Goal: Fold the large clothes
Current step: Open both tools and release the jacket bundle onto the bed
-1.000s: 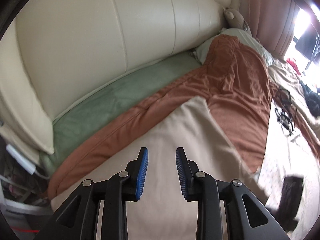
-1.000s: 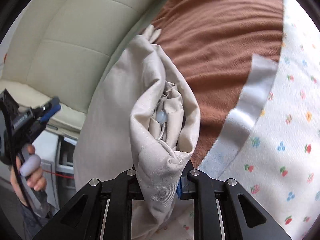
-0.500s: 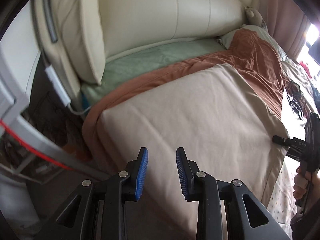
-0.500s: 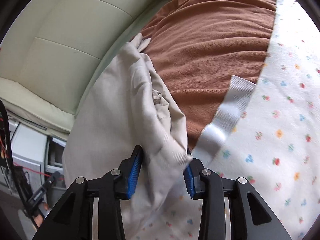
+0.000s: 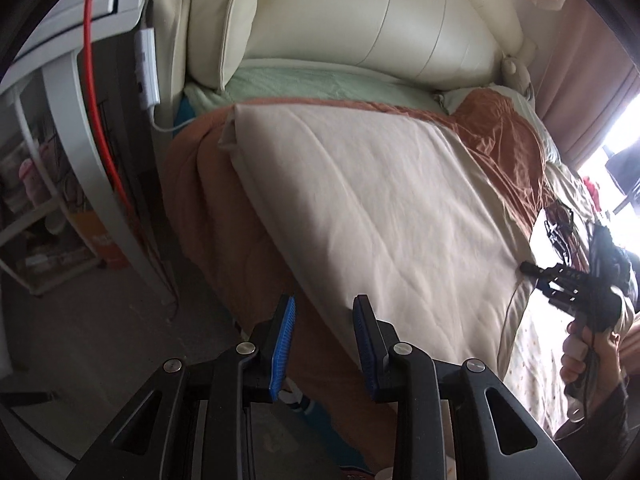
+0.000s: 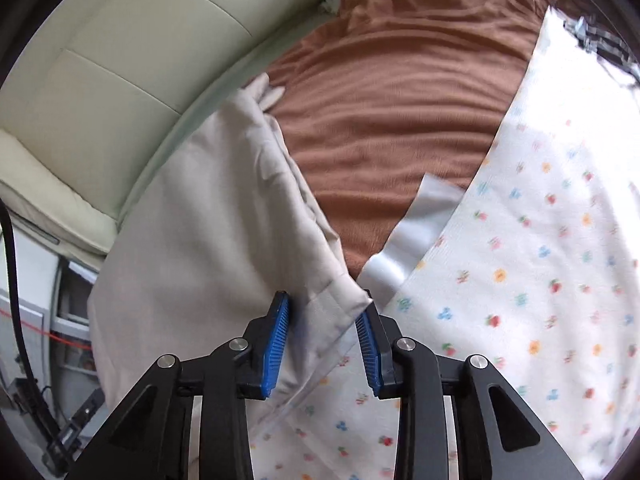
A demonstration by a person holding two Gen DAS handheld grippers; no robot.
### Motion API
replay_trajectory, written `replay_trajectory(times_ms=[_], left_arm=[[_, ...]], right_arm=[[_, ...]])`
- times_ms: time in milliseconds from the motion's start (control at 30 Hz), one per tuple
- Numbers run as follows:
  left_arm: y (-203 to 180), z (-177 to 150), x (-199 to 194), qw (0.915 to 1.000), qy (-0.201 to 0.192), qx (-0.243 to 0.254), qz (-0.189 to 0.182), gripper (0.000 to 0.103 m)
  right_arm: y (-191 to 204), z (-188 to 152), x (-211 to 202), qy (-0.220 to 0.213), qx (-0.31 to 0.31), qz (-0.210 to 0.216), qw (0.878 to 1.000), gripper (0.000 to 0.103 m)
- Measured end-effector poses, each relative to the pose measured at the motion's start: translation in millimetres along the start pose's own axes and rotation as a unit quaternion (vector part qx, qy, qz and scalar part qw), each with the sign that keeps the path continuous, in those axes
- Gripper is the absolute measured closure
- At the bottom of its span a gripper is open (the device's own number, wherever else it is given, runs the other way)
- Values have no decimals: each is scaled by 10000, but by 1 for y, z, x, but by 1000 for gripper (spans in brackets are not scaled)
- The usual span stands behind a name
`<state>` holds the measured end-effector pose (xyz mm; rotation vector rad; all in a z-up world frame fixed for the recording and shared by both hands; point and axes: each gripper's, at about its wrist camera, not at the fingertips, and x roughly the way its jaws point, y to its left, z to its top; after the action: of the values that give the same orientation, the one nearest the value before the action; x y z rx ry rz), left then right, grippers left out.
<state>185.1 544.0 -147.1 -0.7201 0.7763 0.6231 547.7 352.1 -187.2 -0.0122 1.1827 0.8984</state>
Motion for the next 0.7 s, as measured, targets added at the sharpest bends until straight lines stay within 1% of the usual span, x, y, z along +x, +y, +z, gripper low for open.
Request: replay_trajectory(times_ms=[33, 133, 200, 300, 367, 433, 500, 533, 567, 600, 633, 700], left_arm=[[-2, -4, 1, 10000, 5, 18, -17, 72], [-6, -12, -1, 9999, -52, 55, -145, 72], [-8, -17, -2, 9998, -91, 54, -182, 72], [-11, -24, -1, 9996, -14, 47, -271, 71], [-14, -29, 1, 9995, 40, 117, -284, 71], [-15, -33, -1, 9994, 58, 140, -312, 71], [-15, -34, -2, 9994, 26, 121, -330, 71], [-15, -35, -2, 9994, 11, 100, -322, 68], [-16, -35, -2, 9994, -4, 73, -326, 58], [-16, -35, -1, 9994, -24, 47, -347, 53], [-17, -35, -1, 9993, -46, 30, -362, 45], [-19, -36, -2, 9992, -89, 50, -382, 45]], right_arm=[[0, 0, -2, -38, -65, 2, 10000, 81], [1, 2, -1, -18, -180, 0, 9998, 90], [1, 6, 2, -57, -145, -51, 9999, 91], [1, 12, 7, -24, 114, -109, 9999, 91], [2, 9, 7, 71, 234, -303, 9992, 89], [7, 6, -1, 19, 246, -553, 9982, 77], [14, -1, -13, -72, 141, -776, 9969, 72], [18, -5, -20, -145, 128, -765, 9969, 72], [21, -9, -27, -224, 130, -709, 9971, 71], [25, -14, -34, -293, 113, -684, 9972, 68], [30, -20, -40, -375, 62, -693, 9969, 61], [41, -33, -51, -542, -126, -743, 9957, 53]])
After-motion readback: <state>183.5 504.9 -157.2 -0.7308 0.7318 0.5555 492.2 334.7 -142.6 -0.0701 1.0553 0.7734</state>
